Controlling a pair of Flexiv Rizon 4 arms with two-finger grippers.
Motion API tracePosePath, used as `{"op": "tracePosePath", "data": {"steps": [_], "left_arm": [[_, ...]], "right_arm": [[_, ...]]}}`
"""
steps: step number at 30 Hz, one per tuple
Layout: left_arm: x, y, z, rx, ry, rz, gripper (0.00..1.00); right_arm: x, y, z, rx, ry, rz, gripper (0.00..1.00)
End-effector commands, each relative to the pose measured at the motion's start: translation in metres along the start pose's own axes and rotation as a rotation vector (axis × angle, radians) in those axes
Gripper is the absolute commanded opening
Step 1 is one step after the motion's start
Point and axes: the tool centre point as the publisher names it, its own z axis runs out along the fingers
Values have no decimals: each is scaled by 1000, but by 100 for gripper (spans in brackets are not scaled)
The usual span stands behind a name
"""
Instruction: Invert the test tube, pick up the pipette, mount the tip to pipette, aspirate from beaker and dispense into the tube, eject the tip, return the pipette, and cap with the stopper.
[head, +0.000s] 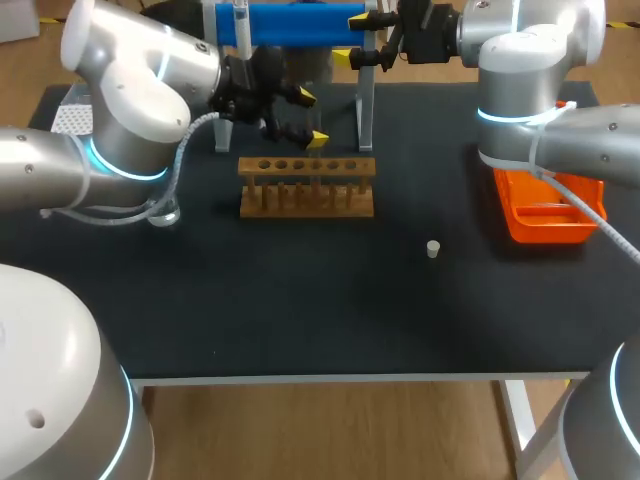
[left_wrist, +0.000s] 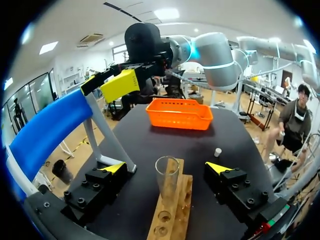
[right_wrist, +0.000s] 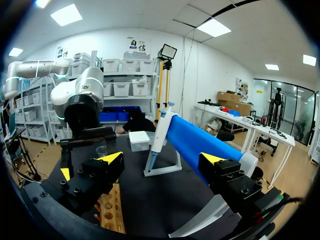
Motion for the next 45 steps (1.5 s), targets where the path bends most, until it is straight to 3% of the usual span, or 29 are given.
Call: {"op": "tracePosePath", "data": {"steps": [1,20,45], "left_arm": [[1,0,3,4,-3,5,100],[0,15,26,-10,33,2,100],[3,27,36,-19,57,3,100]], "right_arm": [[-1,0,1,2,1,0,100],[-1,0,1,2,1,0,100],[-1,0,1,2,1,0,100]]}}
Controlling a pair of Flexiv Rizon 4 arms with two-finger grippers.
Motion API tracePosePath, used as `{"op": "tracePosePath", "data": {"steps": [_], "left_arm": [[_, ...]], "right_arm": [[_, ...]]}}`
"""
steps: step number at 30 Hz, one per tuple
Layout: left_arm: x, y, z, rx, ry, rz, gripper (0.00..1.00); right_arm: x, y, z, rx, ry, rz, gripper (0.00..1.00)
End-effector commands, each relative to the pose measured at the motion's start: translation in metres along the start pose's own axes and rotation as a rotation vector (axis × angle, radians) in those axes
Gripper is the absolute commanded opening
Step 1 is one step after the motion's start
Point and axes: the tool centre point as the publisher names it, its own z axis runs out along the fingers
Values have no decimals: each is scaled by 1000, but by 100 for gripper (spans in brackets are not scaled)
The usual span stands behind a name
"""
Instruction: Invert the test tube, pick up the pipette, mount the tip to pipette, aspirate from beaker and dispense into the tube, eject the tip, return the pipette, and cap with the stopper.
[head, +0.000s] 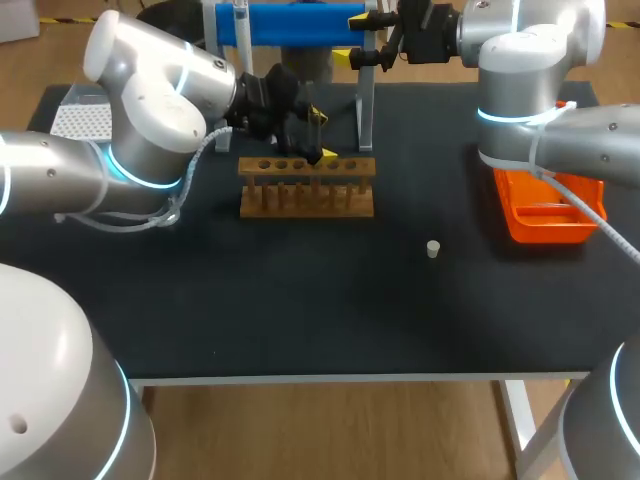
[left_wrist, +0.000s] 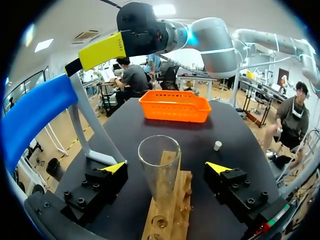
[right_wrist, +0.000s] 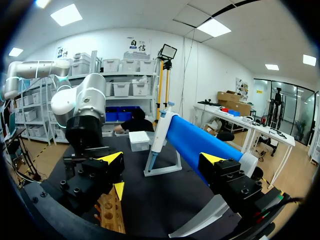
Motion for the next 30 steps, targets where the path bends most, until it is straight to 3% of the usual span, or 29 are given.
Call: {"op": "tracePosePath", "data": {"steps": [1,30], "left_arm": [[-3,2,3,8,9,2,100],[-1,3,2,4,5,-7,100]], "right_arm": [[-1,0,1,2,1,0,100],[-1,0,1,2,1,0,100]]}}
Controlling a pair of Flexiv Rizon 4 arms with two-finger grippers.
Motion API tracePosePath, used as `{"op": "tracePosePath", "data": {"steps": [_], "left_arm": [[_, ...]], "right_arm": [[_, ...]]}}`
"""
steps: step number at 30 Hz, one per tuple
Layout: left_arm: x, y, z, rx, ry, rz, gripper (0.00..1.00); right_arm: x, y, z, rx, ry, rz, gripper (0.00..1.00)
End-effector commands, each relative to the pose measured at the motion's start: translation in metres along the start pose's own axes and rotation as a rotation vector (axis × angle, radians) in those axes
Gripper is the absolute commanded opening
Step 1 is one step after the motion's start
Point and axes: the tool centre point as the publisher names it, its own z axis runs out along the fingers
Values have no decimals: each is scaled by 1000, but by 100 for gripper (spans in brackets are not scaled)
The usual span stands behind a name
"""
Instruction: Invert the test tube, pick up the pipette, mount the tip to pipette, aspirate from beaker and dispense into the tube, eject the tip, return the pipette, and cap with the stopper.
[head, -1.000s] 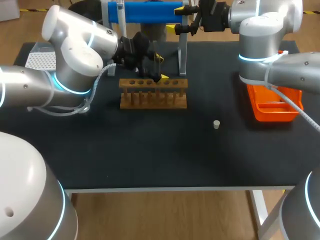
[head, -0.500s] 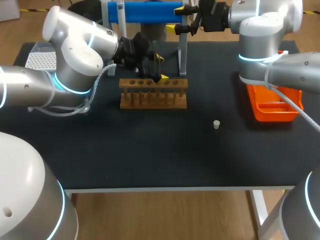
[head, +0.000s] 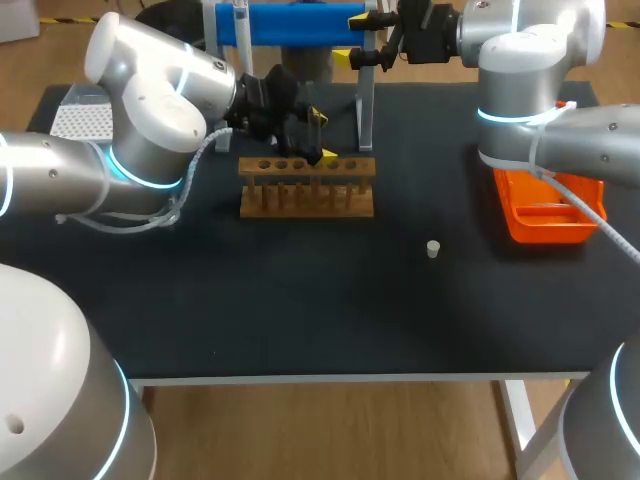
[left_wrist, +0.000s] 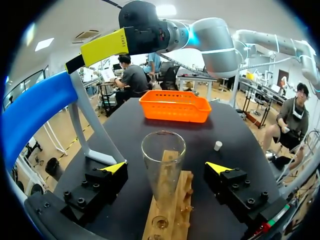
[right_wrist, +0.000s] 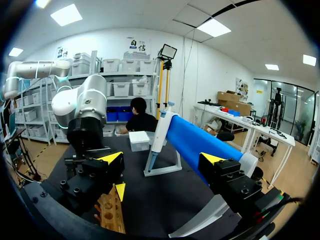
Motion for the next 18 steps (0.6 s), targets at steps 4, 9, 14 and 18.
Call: {"op": "tracePosePath", "data": {"steps": [4,9,14,18], "left_arm": [[0,0,0,0,0,0,100],[0,0,0,0,0,0,100],[0,0,0,0,0,0,100],[0,0,0,0,0,0,100]], "right_arm": [[-1,0,1,2,1,0,100],[-1,0,1,2,1,0,100],[4,-12,-29,9,-27,-23,100],[9,-29,-60,36,-51,-51,100]]}}
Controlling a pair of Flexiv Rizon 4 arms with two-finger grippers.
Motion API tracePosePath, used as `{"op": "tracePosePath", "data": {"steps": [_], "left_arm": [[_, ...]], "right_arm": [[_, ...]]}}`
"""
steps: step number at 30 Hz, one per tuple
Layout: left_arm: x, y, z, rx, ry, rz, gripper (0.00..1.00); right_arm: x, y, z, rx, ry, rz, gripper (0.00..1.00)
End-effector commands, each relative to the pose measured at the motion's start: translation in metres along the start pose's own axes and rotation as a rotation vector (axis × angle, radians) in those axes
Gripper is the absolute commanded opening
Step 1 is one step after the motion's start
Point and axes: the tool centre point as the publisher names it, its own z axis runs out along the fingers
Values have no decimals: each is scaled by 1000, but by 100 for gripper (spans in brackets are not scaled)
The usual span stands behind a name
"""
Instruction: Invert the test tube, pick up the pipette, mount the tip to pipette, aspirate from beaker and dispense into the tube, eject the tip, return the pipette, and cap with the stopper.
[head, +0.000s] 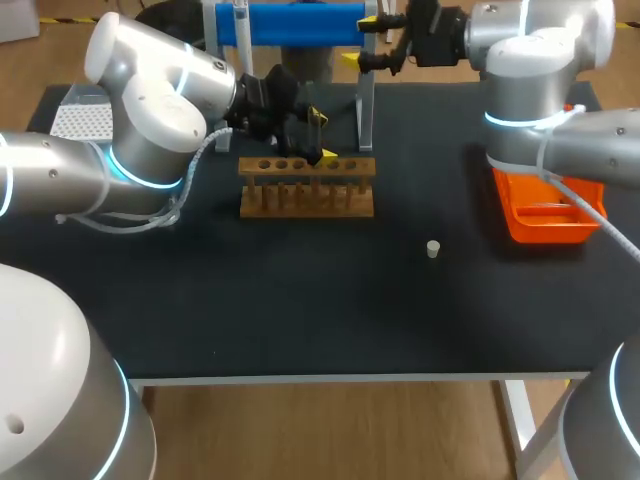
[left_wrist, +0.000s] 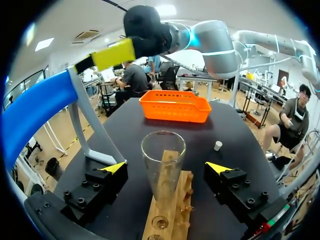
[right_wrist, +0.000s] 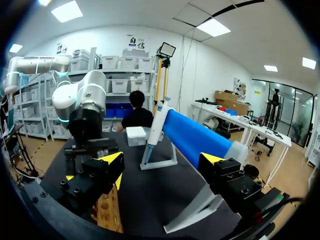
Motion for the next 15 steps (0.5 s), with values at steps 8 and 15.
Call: {"op": "tracePosePath", "data": {"steps": [8,15], "left_arm": [[0,0,0,0,0,0,100],[0,0,0,0,0,0,100]], "right_arm": [[44,-36,-114,41,-17,-49,100],[76,-60,-171,59,-20,-29,100]]}}
